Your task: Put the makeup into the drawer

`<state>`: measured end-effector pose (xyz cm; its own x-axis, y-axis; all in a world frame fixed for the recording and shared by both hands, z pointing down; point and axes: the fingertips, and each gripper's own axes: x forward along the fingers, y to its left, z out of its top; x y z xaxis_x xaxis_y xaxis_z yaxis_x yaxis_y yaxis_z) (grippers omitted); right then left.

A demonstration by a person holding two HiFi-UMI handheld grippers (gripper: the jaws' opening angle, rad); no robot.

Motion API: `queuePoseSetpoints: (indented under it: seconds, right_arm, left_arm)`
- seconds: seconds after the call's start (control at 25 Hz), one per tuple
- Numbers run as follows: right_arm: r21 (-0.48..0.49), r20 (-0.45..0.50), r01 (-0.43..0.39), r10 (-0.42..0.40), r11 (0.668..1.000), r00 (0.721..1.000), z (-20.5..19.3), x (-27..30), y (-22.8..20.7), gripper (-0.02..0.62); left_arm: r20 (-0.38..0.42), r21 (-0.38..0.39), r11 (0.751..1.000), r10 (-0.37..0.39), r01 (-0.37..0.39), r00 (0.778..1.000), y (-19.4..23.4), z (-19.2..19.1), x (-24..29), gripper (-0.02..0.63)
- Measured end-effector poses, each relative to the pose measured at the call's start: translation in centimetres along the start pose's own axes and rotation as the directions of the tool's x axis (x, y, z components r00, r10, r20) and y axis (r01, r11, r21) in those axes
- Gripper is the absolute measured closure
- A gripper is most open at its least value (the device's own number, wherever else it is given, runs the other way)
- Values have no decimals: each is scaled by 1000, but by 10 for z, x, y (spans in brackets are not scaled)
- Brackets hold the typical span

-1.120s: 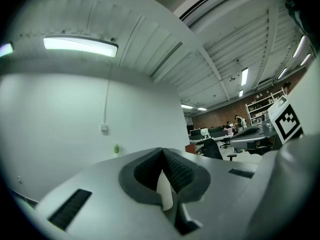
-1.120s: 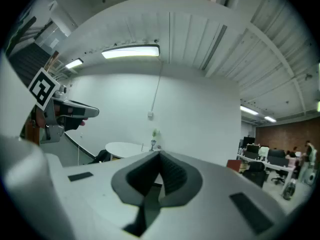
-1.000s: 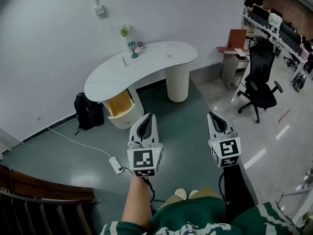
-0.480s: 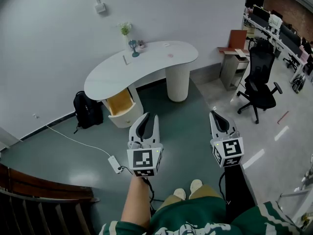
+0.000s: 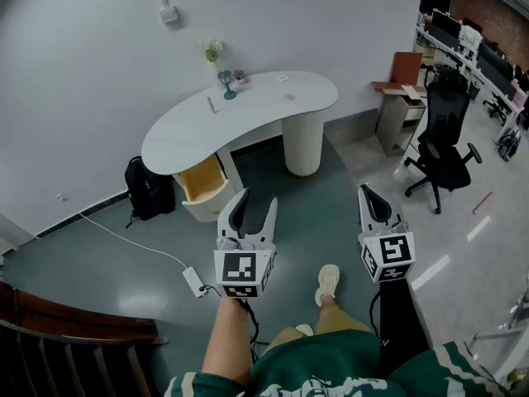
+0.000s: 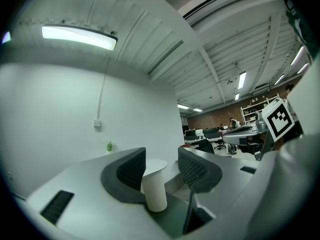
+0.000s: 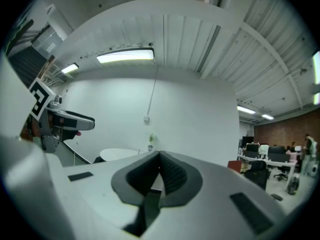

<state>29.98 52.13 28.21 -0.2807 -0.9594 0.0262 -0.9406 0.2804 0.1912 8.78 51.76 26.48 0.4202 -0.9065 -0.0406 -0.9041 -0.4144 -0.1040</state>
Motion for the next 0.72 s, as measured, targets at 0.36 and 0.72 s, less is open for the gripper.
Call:
queuePoseSetpoints:
  seconds: [0.36,0.72]
  right_arm:
    - [22,29,-7,6,1000,1000,-12,70,-54,591]
    - [37,27,-46,45,998,999,-20,165,-108,591]
  left_arm:
    - [36,-27,1000,12,-11,999,6,-2,94,400]
    - [22,-28,1000,8,-8,1000,12,-4,197,380]
